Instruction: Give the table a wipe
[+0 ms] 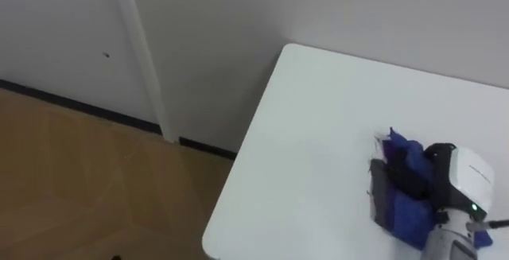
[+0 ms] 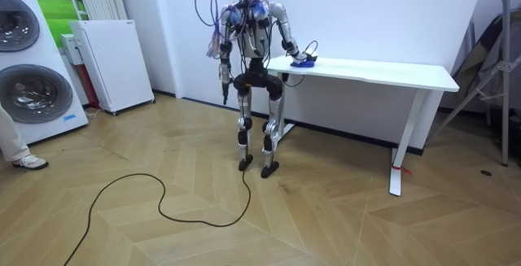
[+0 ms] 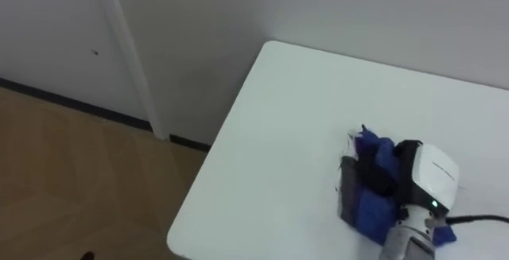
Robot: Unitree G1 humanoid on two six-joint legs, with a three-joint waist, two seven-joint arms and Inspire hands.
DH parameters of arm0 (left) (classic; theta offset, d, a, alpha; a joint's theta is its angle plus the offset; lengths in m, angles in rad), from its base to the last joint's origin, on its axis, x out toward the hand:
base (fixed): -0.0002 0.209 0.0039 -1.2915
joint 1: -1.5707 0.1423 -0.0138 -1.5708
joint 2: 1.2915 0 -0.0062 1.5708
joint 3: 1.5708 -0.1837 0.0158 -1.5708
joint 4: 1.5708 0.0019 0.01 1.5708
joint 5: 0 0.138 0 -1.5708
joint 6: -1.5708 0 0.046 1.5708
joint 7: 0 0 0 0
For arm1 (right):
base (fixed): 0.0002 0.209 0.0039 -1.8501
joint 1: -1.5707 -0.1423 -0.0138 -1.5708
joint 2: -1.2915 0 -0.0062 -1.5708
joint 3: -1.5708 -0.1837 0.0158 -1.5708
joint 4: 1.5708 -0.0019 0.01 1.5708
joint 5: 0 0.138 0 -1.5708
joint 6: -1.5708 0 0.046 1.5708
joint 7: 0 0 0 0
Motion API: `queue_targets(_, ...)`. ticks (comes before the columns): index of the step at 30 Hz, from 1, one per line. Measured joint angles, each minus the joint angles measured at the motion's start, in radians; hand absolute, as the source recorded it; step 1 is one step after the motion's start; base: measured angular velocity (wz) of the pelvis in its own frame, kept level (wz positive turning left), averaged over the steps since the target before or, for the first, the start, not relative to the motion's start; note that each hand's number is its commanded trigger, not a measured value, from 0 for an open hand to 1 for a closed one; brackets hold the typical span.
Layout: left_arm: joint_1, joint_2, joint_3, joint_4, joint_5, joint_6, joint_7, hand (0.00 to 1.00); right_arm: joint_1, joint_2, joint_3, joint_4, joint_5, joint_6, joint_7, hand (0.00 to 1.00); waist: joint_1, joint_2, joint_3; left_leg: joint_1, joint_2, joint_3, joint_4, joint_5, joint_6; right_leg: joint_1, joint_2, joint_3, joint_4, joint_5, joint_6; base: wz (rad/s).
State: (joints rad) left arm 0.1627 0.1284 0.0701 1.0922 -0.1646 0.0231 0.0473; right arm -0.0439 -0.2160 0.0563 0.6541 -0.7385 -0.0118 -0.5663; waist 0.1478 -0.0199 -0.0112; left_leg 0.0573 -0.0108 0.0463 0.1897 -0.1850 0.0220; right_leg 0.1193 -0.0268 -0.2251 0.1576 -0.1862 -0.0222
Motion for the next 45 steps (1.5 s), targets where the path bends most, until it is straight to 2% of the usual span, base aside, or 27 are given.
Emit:
queue_targets(2,-0.018,-0.001,-0.030,0.018,-0.002,0.000,-0.001,0.00,-0.021,0.015,0.080,-0.061,-0.024,0.031,0.057,1.00,0.023,0.001,0.0015,-0.013,0.008,0.001,0.012,-0.005,-0.008,-0.024,0.006,0.000,0.016,0.001,-0.006,-0.40)
queue_targets(4,-0.019,0.001,-0.050,0.021,-0.002,0.000,-0.002,0.00,-0.082,0.041,0.164,-0.090,-0.081,0.035,0.107,1.00,0.033,0.005,0.0175,-0.029,0.017,0.002,0.027,-0.011,-0.015,-0.041,0.014,0.002,0.015,0.004,-0.013,-0.11)
queue_targets(7,-0.014,0.000,-0.058,0.020,-0.004,0.002,-0.003,0.00,-0.122,0.053,0.222,-0.109,-0.102,0.031,0.142,1.00,0.052,0.010,0.0264,-0.040,0.017,0.001,0.030,-0.012,-0.016,-0.054,0.012,0.001,0.013,0.002,-0.015,0.07)
queue_targets(11,0.036,0.014,-0.054,0.017,-0.041,0.013,0.008,0.00,-0.117,0.053,0.215,-0.084,-0.057,-0.015,0.132,1.00,0.046,0.008,0.0246,-0.038,0.013,0.003,0.023,-0.012,-0.014,-0.056,0.007,0.000,0.013,-0.002,-0.011,0.07)
queue_targets(13,0.049,0.017,-0.032,0.019,-0.038,0.017,0.011,0.00,-0.092,0.053,0.184,-0.032,-0.027,-0.095,0.070,1.00,0.023,0.007,0.0235,-0.036,0.010,0.011,0.035,-0.013,-0.013,-0.055,-0.007,-0.004,0.033,-0.007,-0.003,0.08)
queue_targets(14,0.052,0.019,-0.027,0.022,-0.038,0.017,0.011,0.00,-0.080,0.053,0.170,-0.019,-0.019,-0.111,0.051,1.00,0.014,0.009,0.0226,-0.032,0.010,0.016,0.038,-0.013,-0.013,-0.053,-0.010,-0.003,0.041,-0.008,-0.001,0.21)
queue_targets(16,0.052,0.034,0.050,0.048,0.026,0.013,0.011,0.00,-0.009,0.044,0.074,0.027,0.006,-0.171,-0.034,1.00,-0.021,0.013,0.0213,-0.017,0.013,0.070,0.045,-0.016,-0.008,-0.052,-0.026,0.003,0.086,-0.021,0.019,0.21)
queue_targets(20,0.055,0.075,0.124,0.066,0.124,0.014,0.045,0.00,0.063,-0.023,-0.032,0.107,0.092,-0.194,-0.147,1.00,-0.032,0.033,0.0061,0.004,0.025,0.153,0.064,-0.058,0.035,-0.068,-0.046,-0.004,0.155,-0.039,0.046,-0.26)
queue_targets(21,0.056,0.083,0.125,0.060,0.132,0.014,0.057,0.00,0.066,-0.042,-0.059,0.140,0.116,-0.193,-0.165,1.00,-0.032,0.043,0.0020,0.002,0.033,0.174,0.074,-0.069,0.044,-0.083,-0.059,-0.008,0.196,-0.043,0.062,-0.41)
queue_targets(22,0.061,0.086,0.119,0.046,0.132,0.014,0.059,0.00,0.066,-0.063,-0.067,0.162,0.146,-0.186,-0.167,1.00,-0.028,0.056,-0.0041,0.001,0.036,0.197,0.088,-0.080,0.052,-0.105,-0.112,-0.030,0.265,-0.054,0.079,-0.37)
queue_targets(23,0.061,0.087,0.113,0.040,0.132,0.013,0.060,0.00,0.066,-0.070,-0.067,0.167,0.154,-0.176,-0.167,1.00,-0.028,0.060,-0.0066,0.000,0.035,0.202,0.099,-0.085,0.056,-0.116,-0.145,-0.032,0.297,-0.060,0.087,-0.25)
queue_targets(25,0.037,0.093,0.079,0.027,0.113,0.002,0.062,0.00,0.031,-0.060,-0.063,0.182,0.153,-0.125,-0.166,1.00,-0.022,0.073,-0.0071,-0.014,0.056,0.234,0.131,-0.098,0.056,-0.153,-0.255,-0.018,0.347,-0.065,0.106,-0.17)
queue_targets(27,-0.007,0.100,0.050,0.032,0.074,-0.005,0.059,0.00,-0.036,-0.036,-0.039,0.201,0.153,-0.078,-0.158,1.00,0.007,0.068,-0.0036,-0.051,0.087,0.253,0.165,-0.105,0.046,-0.206,-0.289,0.025,0.337,-0.055,0.114,-0.46)
queue_targets(28,-0.053,0.103,0.032,0.048,0.066,-0.008,0.057,0.00,-0.074,-0.012,-0.030,0.194,0.149,-0.040,-0.139,1.00,0.020,0.061,-0.0006,-0.092,0.114,0.254,0.203,-0.109,0.037,-0.234,-0.289,0.061,0.307,-0.036,0.128,-0.45)
queue_targets(29,-0.080,0.102,0.022,0.055,0.064,-0.008,0.056,0.00,-0.095,0.000,-0.026,0.190,0.148,-0.024,-0.128,1.00,0.028,0.055,0.0008,-0.119,0.129,0.251,0.225,-0.112,0.031,-0.246,-0.292,0.061,0.286,-0.021,0.129,-0.28)
queue_targets(31,-0.168,0.098,-0.007,0.059,0.059,-0.008,0.049,0.00,-0.183,0.043,0.010,0.150,0.110,0.012,-0.068,1.00,0.045,0.016,0.0178,-0.206,0.159,0.228,0.294,-0.116,0.007,-0.279,-0.303,0.066,0.221,0.033,0.137,-0.18)
queue_targets(32,-0.186,0.095,-0.015,0.060,0.059,-0.008,0.049,0.00,-0.201,0.050,0.022,0.147,0.098,0.007,-0.054,1.00,0.050,0.009,0.0226,-0.224,0.162,0.210,0.313,-0.118,-0.002,-0.280,-0.302,0.066,0.215,0.044,0.136,-0.07)
queue_targets(34,-0.208,0.082,-0.036,0.057,0.048,-0.012,0.033,0.00,-0.245,0.054,0.045,0.143,0.065,-0.023,-0.005,1.00,0.074,-0.009,0.0284,-0.270,0.198,0.184,0.356,-0.123,-0.044,-0.284,-0.284,0.055,0.205,0.058,0.132,-0.04)
queue_targets(36,-0.177,0.085,-0.036,0.031,0.012,-0.012,0.023,0.00,-0.247,0.054,0.046,0.128,0.055,-0.048,0.006,1.00,0.073,-0.014,0.0282,-0.290,0.226,0.162,0.357,-0.107,-0.088,-0.290,-0.251,0.032,0.208,0.070,0.119,0.12)
queue_targets(37,-0.141,0.083,-0.033,0.014,-0.005,-0.012,0.021,0.00,-0.225,0.047,0.043,0.117,0.033,-0.072,0.000,1.00,0.062,-0.010,0.0253,-0.292,0.247,0.141,0.341,-0.089,-0.120,-0.286,-0.235,-0.022,0.226,0.049,0.174,0.29)
queue_targets(38,-0.117,0.084,-0.031,0.004,-0.006,-0.012,0.019,0.00,-0.218,0.045,0.041,0.114,0.017,-0.084,-0.005,1.00,0.054,-0.004,0.0228,-0.289,0.255,0.127,0.323,-0.075,-0.139,-0.283,-0.219,-0.044,0.236,0.033,0.167,0.54)
queue_targets(39,-0.068,0.087,-0.018,-0.006,0.000,-0.012,0.010,0.00,-0.189,0.030,0.038,0.111,0.000,-0.111,-0.024,1.00,0.028,-0.001,0.0156,-0.275,0.267,0.097,0.265,-0.027,-0.171,-0.273,-0.198,-0.097,0.256,0.002,0.140,0.97)
queue_targets(40,-0.036,0.087,0.016,-0.010,0.005,-0.013,0.007,0.00,-0.147,0.008,0.012,0.110,-0.023,-0.144,-0.046,1.00,-0.017,-0.009,0.0103,-0.261,0.268,0.097,0.203,0.036,-0.185,-0.253,-0.197,-0.147,0.266,-0.037,0.123,1.25)
queue_targets(41,-0.016,0.087,0.029,-0.012,0.012,-0.013,0.006,0.00,-0.120,-0.004,-0.013,0.106,-0.030,-0.153,-0.056,1.00,-0.039,-0.013,0.0090,-0.257,0.265,0.112,0.186,0.063,-0.181,-0.237,-0.197,-0.164,0.270,-0.057,0.118,1.49)
queue_targets(42,0.021,0.087,0.040,-0.017,0.026,-0.013,0.006,0.00,-0.055,-0.036,-0.065,0.099,-0.028,-0.165,-0.078,1.00,-0.064,-0.023,0.0027,-0.249,0.253,0.164,0.184,0.083,-0.162,-0.212,-0.195,-0.183,0.274,-0.086,0.109,1.28)
queue_targets(43,0.052,0.089,0.049,-0.017,0.042,-0.013,0.005,0.00,-0.003,-0.064,-0.114,0.104,-0.016,-0.172,-0.095,1.00,-0.076,-0.020,0.0019,-0.226,0.237,0.198,0.189,0.083,-0.162,-0.177,-0.185,-0.192,0.266,-0.097,0.100,1.05)
queue_targets(45,0.089,0.099,0.051,-0.017,0.055,-0.013,0.005,0.00,0.058,-0.087,-0.162,0.107,0.001,-0.174,-0.101,1.00,-0.081,-0.015,0.0041,-0.207,0.220,0.204,0.218,0.075,-0.150,-0.134,-0.160,-0.187,0.235,-0.103,0.086,0.43)
